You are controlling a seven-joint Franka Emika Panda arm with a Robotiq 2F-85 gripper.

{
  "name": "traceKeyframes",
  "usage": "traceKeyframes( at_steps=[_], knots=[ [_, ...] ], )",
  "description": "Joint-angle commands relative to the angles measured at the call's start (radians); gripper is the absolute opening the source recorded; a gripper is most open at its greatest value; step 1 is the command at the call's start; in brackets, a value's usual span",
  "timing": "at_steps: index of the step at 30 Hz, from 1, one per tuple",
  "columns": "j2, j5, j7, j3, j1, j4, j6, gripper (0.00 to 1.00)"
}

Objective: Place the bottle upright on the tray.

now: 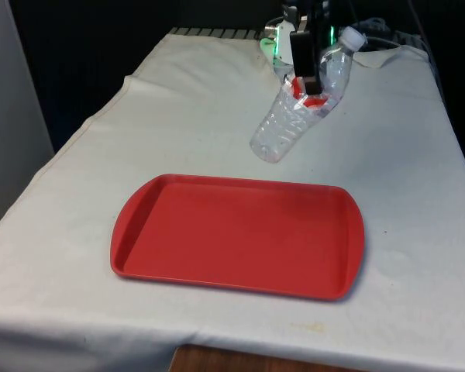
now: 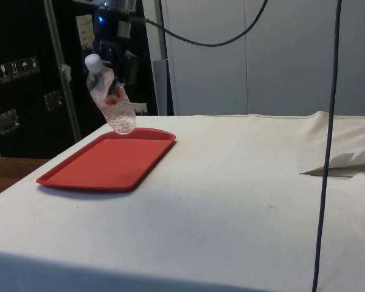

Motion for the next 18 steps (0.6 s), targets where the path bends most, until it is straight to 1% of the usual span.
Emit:
traceKeyframes(
  at_steps=[1,2,8,9,10,12,13,17,18],
  knots=[
    [0.002,0.010,-0.005,-0.002,0.000,0.002,0.000,0.00],
    [0.007,0.031,-0.019,0.003,-0.007,0.011,-0.003,0.00],
    [0.019,0.098,-0.051,-0.010,-0.007,0.028,-0.011,0.00],
    [0.014,0.082,-0.038,-0.014,0.000,0.020,-0.006,0.00],
    [0.021,0.105,-0.054,-0.012,-0.007,0.030,-0.013,0.00],
    [0.025,0.127,-0.064,-0.020,-0.006,0.036,-0.019,0.00],
    [0.025,0.127,-0.064,-0.020,-0.006,0.036,-0.019,0.00],
    [0.030,0.155,-0.075,-0.029,-0.006,0.041,-0.022,0.00],
    [0.026,0.143,-0.064,-0.033,0.000,0.034,-0.018,0.00]
  ],
)
